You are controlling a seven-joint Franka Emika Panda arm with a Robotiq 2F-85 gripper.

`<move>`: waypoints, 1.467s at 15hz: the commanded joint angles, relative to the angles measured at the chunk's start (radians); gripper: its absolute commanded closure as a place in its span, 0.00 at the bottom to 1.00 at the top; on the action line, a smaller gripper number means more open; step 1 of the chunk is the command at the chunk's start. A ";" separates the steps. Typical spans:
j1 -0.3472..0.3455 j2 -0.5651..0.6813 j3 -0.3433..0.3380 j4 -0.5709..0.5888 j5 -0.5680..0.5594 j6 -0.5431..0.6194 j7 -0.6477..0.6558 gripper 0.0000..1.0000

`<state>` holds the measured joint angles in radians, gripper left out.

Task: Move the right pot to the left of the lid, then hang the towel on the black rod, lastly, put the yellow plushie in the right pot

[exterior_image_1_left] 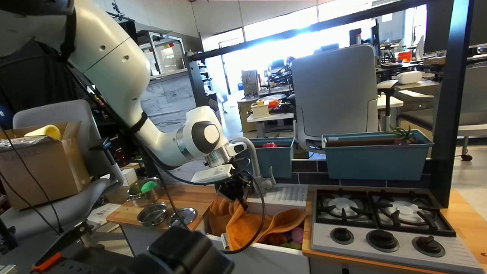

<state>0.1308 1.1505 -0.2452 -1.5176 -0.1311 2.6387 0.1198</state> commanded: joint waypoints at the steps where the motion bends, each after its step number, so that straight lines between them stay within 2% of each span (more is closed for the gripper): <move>1: -0.010 0.001 0.010 0.006 -0.018 -0.004 0.010 0.96; 8: -0.010 0.001 0.010 0.006 -0.018 -0.004 0.010 0.96; 9: -0.010 0.001 0.010 0.006 -0.018 -0.004 0.010 0.99; 11: 0.004 -0.045 0.014 -0.040 -0.018 0.011 0.014 0.99; 14: 0.032 -0.208 0.012 -0.229 -0.031 0.042 0.003 0.99; 19: 0.055 -0.429 -0.002 -0.451 -0.074 0.091 0.001 0.99; 22: 0.055 -0.584 -0.022 -0.606 -0.085 0.212 0.042 0.99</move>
<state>0.1735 0.7439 -0.2413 -1.9292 -0.1823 2.7389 0.1209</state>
